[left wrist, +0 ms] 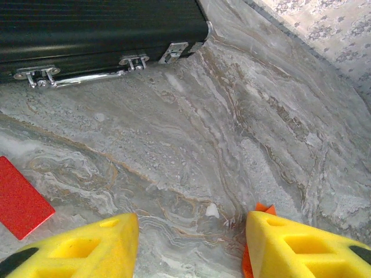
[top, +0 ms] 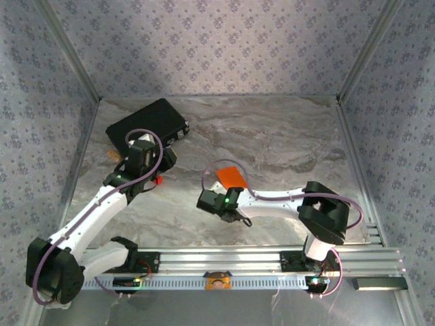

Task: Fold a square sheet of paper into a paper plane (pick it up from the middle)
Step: Turn over the paper at the center of the table, then rotate the paper at the center of the table.

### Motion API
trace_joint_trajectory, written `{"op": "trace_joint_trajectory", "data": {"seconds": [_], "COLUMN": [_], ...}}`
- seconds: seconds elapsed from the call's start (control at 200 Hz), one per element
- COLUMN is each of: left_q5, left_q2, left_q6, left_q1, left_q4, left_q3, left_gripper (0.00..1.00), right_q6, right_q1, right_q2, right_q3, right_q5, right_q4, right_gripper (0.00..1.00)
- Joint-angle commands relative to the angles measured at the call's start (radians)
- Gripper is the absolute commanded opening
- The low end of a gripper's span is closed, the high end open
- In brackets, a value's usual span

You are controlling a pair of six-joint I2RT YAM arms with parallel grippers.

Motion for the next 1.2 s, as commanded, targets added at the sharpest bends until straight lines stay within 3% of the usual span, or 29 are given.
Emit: {"op": "trace_joint_trajectory", "data": {"seconds": [0.0, 0.095, 0.155, 0.19, 0.295, 0.4, 0.545, 0.849, 1.194], "left_q5": [0.007, 0.029, 0.046, 0.056, 0.085, 0.13, 0.209, 0.255, 0.275], "left_q2": [-0.02, -0.015, -0.006, 0.001, 0.028, 0.064, 0.118, 0.142, 0.105], "left_q6": [0.0, 0.003, 0.003, 0.002, -0.003, -0.013, -0.034, -0.045, -0.008], "left_q1": [0.01, 0.011, 0.013, 0.013, 0.014, 0.013, 0.012, 0.007, 0.008], "left_q4": [0.009, 0.025, 0.034, 0.036, 0.042, 0.058, 0.113, 0.168, 0.182], "left_q3": [-0.013, -0.02, -0.021, -0.02, -0.015, -0.009, -0.015, -0.039, -0.059], "left_gripper": [0.52, 0.52, 0.52, 0.52, 0.52, 0.51, 0.49, 0.42, 0.42], "right_q6": [-0.002, 0.016, 0.027, 0.013, 0.055, 0.101, 0.158, 0.275, 0.555], "right_q1": [-0.04, -0.122, -0.171, -0.202, -0.298, -0.435, -0.56, -0.603, -0.576], "right_q2": [-0.071, -0.132, -0.173, -0.197, -0.27, -0.294, -0.227, -0.097, 0.01], "right_q3": [-0.038, -0.089, -0.124, -0.144, -0.228, -0.291, -0.312, -0.331, -0.367], "right_q5": [-0.178, -0.356, -0.45, -0.507, -0.573, -0.76, -0.95, -1.022, -0.954], "right_q4": [0.08, 0.174, 0.226, 0.258, 0.352, 0.457, 0.54, 0.66, 0.787], "right_gripper": [0.23, 0.25, 0.35, 0.36, 0.36, 0.32, 0.17, 0.13, 0.11]}}
